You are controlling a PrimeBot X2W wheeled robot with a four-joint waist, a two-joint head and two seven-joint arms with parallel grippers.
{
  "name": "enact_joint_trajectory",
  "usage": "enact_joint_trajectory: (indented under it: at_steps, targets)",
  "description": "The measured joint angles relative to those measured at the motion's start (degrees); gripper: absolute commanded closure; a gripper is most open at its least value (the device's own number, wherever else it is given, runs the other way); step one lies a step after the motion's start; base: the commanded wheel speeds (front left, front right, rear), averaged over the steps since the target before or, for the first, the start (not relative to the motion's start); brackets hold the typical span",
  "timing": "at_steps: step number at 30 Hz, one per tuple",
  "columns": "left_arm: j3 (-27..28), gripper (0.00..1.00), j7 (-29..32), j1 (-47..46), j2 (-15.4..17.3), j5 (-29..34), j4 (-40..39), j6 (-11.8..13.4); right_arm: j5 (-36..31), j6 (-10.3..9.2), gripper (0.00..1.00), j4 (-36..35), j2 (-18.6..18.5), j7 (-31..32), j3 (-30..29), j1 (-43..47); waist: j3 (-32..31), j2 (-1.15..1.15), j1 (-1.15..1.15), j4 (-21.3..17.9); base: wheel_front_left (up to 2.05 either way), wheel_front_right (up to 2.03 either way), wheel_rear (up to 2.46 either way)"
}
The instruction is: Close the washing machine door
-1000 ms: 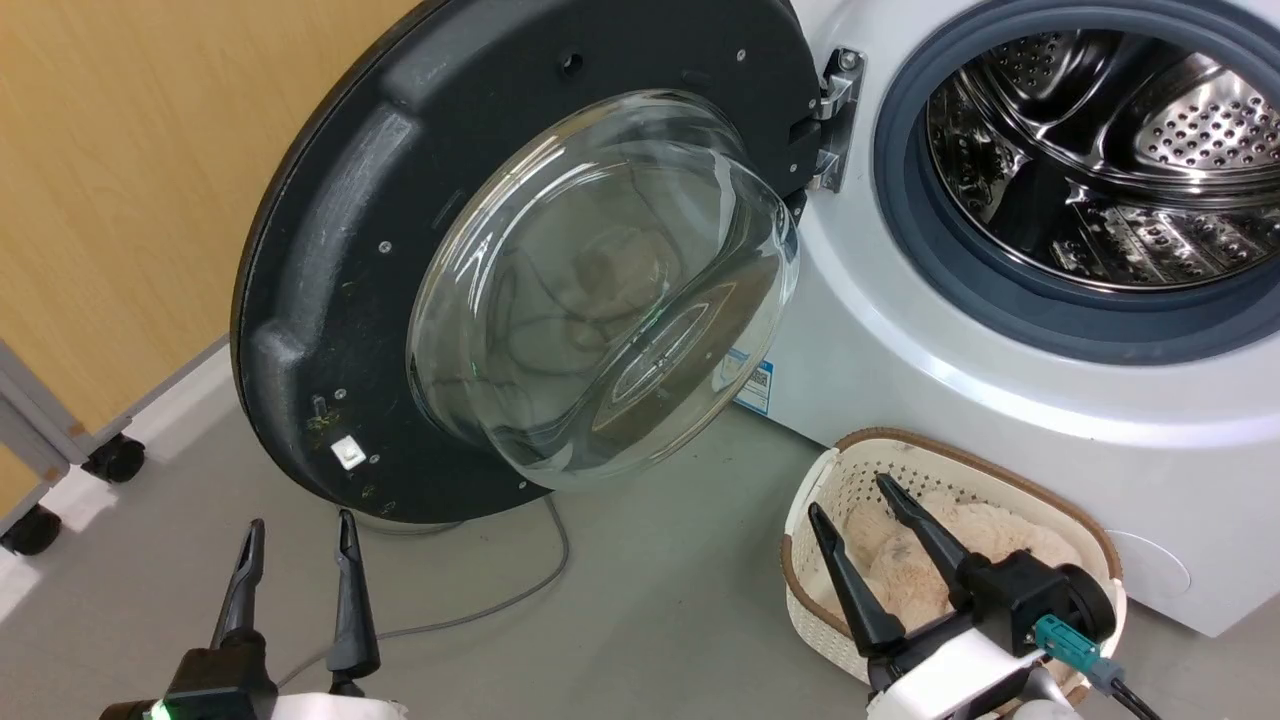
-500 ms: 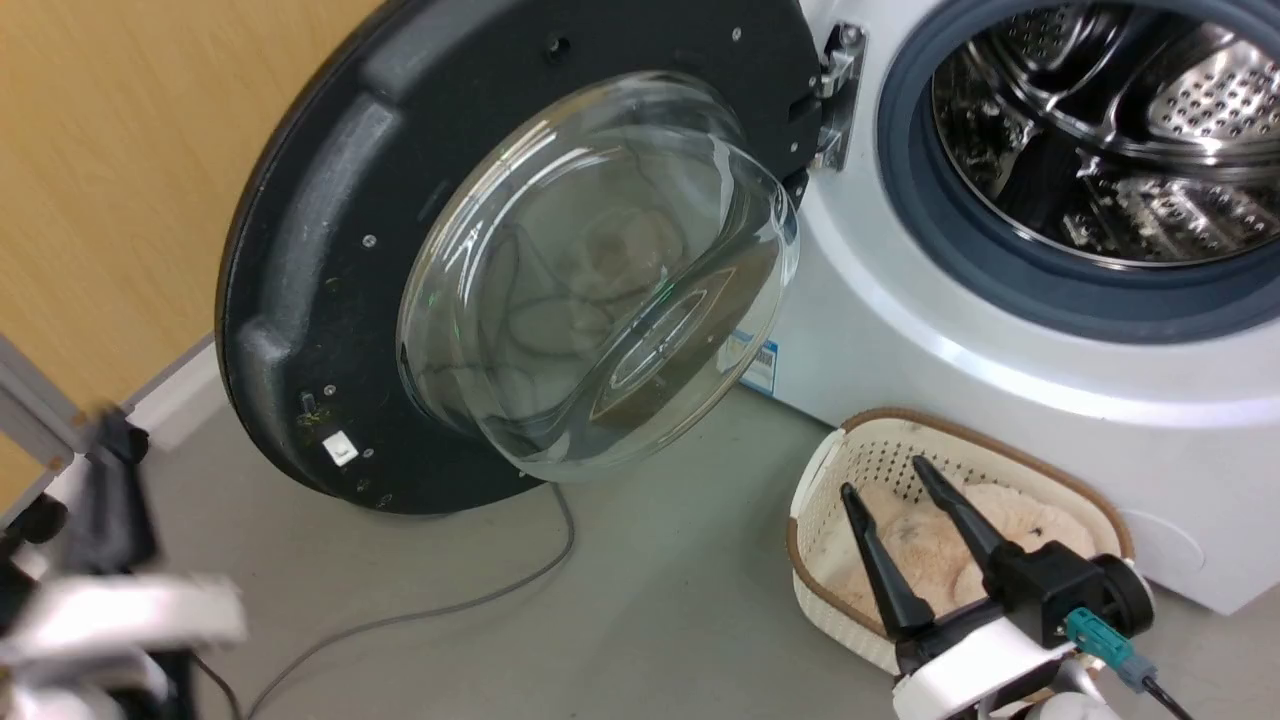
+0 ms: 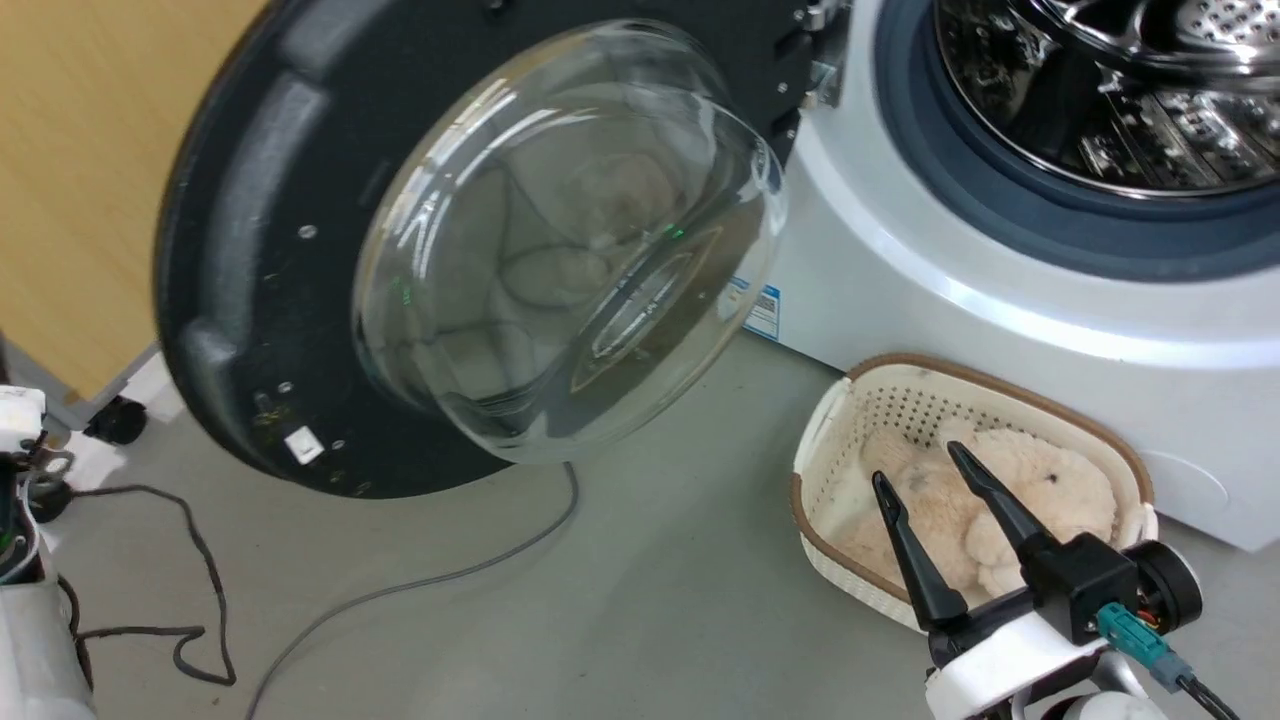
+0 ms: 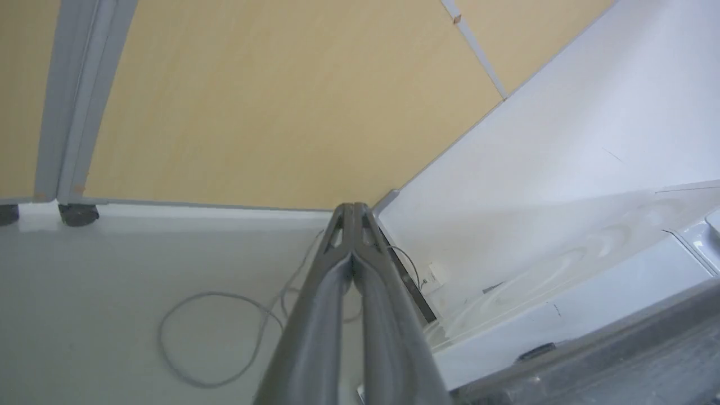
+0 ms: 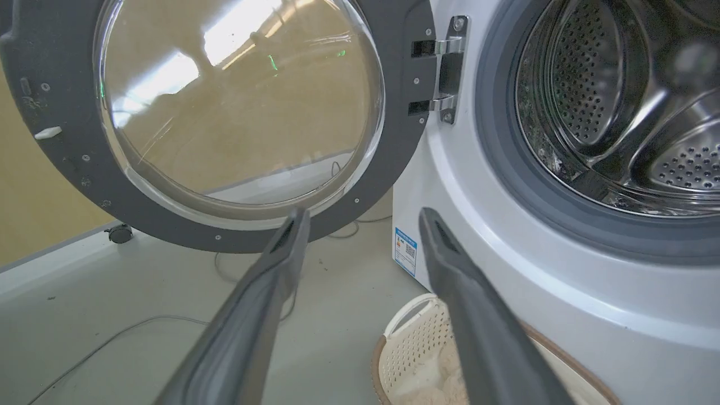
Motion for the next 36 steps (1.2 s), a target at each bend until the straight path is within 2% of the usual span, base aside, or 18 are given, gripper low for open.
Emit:
enact_joint_trajectory:
  at_steps: [5, 9, 18, 26, 36]
  targets:
    - [2.9, 1.0, 11.43, -3.08, -0.52, -11.29, 6.34, -0.54, -0.1, 0.0, 0.0, -0.53, 0.0, 0.2, -0.02, 0.09, 0.62, 0.0, 0.0, -1.28, 0.0, 0.0, 0.0]
    - [4.07, 1.0, 19.74, -3.73, -1.46, -18.75, 7.0, -1.04, -0.1, 0.0, 0.0, -0.56, 0.04, 0.2, -0.13, 0.55, 0.32, 0.0, 0.0, -1.61, 0.0, 0.0, 0.0]
    - [0.53, 1.0, 33.83, 0.93, -2.35, -25.62, -1.89, -1.4, -0.04, 0.0, 0.0, -0.05, 0.37, -0.41, -0.59, 0.82, -1.91, 0.0, 0.0, -1.73, 0.0, 0.0, 0.0]
    - [-2.68, 1.0, 40.96, 7.28, -4.44, -27.77, -11.09, -1.3, 0.97, 0.0, 0.0, 1.21, 1.16, -2.19, -3.3, 2.73, -5.37, 0.0, -0.01, -2.26, 0.0, 0.0, 0.0]
    - [-6.15, 1.0, 45.34, 14.22, -11.05, -30.99, -23.86, 3.65, 1.55, 0.0, 0.0, 1.64, 1.63, -3.2, -7.0, 4.29, -8.27, 0.0, -0.01, -5.2, 0.0, 0.0, 0.0]
